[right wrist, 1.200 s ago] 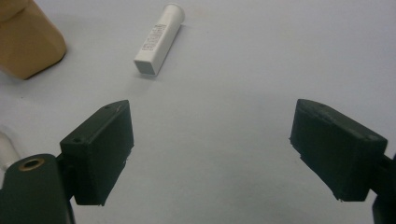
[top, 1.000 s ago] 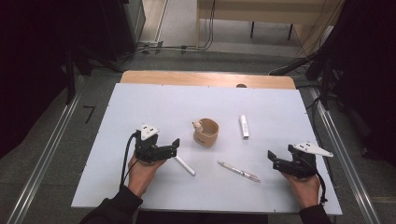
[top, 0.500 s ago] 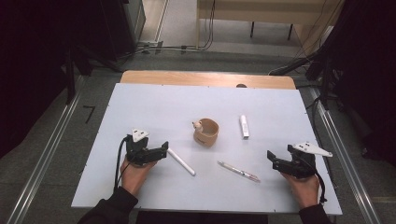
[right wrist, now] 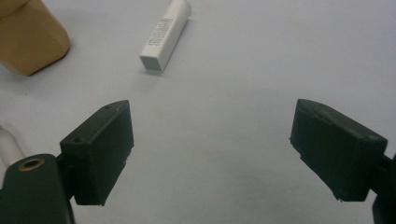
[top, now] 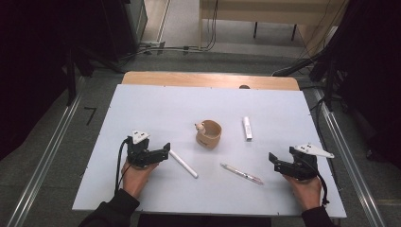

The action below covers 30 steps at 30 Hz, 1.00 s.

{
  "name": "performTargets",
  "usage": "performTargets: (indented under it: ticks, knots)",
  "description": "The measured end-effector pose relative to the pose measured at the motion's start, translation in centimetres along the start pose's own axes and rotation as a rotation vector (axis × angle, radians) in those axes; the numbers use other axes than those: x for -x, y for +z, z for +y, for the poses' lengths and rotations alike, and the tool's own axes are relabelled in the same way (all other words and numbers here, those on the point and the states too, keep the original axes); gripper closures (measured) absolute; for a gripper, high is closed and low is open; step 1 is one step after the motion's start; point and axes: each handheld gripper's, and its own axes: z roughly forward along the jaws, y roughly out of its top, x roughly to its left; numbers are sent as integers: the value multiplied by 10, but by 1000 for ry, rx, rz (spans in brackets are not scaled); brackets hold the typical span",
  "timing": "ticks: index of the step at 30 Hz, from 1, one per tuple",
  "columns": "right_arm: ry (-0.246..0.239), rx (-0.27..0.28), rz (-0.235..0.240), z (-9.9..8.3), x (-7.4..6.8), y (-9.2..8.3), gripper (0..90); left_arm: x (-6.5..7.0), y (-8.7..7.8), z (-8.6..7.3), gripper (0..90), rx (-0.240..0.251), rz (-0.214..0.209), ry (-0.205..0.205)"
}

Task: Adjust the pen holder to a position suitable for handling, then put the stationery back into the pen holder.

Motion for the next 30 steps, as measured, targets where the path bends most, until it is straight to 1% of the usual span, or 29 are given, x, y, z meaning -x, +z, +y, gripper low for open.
performTargets:
  ticks: [6,9,12,16,26,30]
  knots:
    - [-1,1,4,0,-1,-1,120,1,-3,0,94,11,-2,-1]
    - [3,3,1,0,-1,-1,120,1,-4,1,93,26,1,-1]
    - [0,3,0,0,-1,-1,120,2,-4,1,90,31,3,0]
    - [3,3,-1,0,-1,1,120,3,-3,0,85,27,6,7]
    - [-12,1,-3,4,-4,6,120,3,-2,0,85,26,-1,5]
    - [-13,6,-3,6,-5,8,120,3,-2,0,85,17,-1,14]
